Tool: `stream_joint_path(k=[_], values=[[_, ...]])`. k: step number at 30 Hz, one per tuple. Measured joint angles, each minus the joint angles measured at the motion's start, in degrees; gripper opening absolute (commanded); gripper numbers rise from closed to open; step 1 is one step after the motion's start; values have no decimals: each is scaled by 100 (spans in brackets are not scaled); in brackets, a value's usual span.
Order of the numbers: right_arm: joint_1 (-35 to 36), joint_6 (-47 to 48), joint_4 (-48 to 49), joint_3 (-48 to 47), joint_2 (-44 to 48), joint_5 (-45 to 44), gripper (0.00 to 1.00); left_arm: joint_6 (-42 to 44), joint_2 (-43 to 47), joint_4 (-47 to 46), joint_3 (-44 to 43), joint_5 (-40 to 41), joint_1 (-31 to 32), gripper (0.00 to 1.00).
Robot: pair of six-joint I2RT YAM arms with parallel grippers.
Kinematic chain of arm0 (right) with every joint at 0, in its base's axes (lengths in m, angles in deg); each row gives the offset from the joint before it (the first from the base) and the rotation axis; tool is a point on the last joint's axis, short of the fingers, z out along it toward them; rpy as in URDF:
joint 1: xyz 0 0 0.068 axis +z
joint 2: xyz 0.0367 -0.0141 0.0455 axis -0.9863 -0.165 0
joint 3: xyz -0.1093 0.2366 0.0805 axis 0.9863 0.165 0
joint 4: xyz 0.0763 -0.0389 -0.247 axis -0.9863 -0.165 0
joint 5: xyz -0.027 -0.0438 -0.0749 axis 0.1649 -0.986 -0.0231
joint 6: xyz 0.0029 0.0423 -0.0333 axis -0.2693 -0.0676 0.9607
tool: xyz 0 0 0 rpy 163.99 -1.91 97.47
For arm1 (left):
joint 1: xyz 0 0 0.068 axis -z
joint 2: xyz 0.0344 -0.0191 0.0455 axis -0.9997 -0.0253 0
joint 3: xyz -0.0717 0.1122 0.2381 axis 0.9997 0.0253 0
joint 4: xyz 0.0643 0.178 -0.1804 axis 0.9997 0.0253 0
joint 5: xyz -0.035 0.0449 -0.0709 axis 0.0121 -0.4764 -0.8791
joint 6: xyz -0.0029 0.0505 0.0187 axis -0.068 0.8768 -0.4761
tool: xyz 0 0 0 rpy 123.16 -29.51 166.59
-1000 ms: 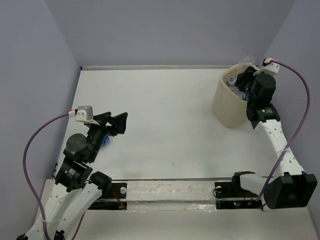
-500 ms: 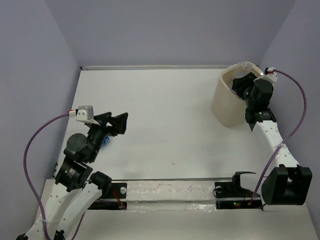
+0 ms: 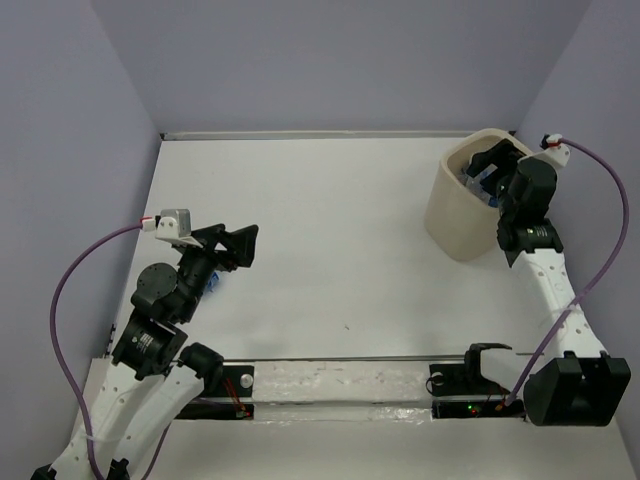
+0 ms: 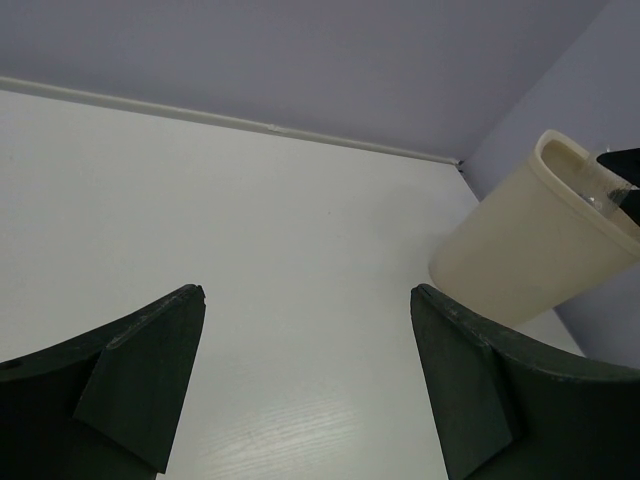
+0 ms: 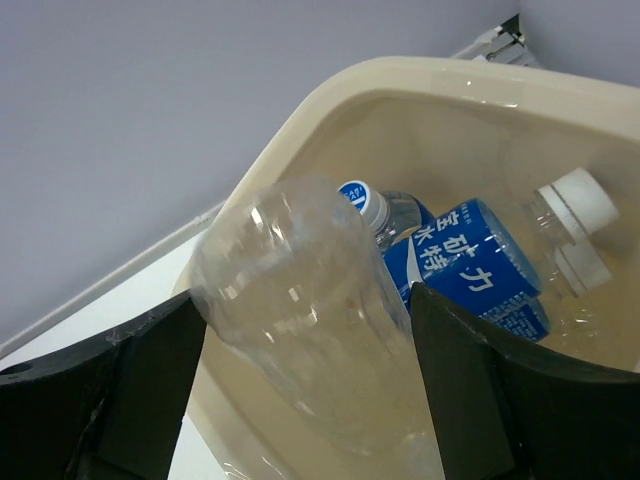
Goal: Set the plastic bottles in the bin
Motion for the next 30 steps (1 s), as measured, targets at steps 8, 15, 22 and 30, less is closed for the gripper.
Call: stream_joint_path(k=[8, 15, 22, 30], values=[[0, 531, -319, -385, 133, -428, 98, 0, -24, 2, 0, 11, 0, 94], [138, 780, -564, -883, 557, 553, 99, -2, -22, 2, 0, 98, -61, 94], [3154, 658, -271, -734, 109, 1425, 99, -85, 35, 122, -13, 420, -76, 94], [5309, 1810, 260, -1241, -2750, 2927, 95, -92, 334, 638, -1283, 1189, -74, 95]])
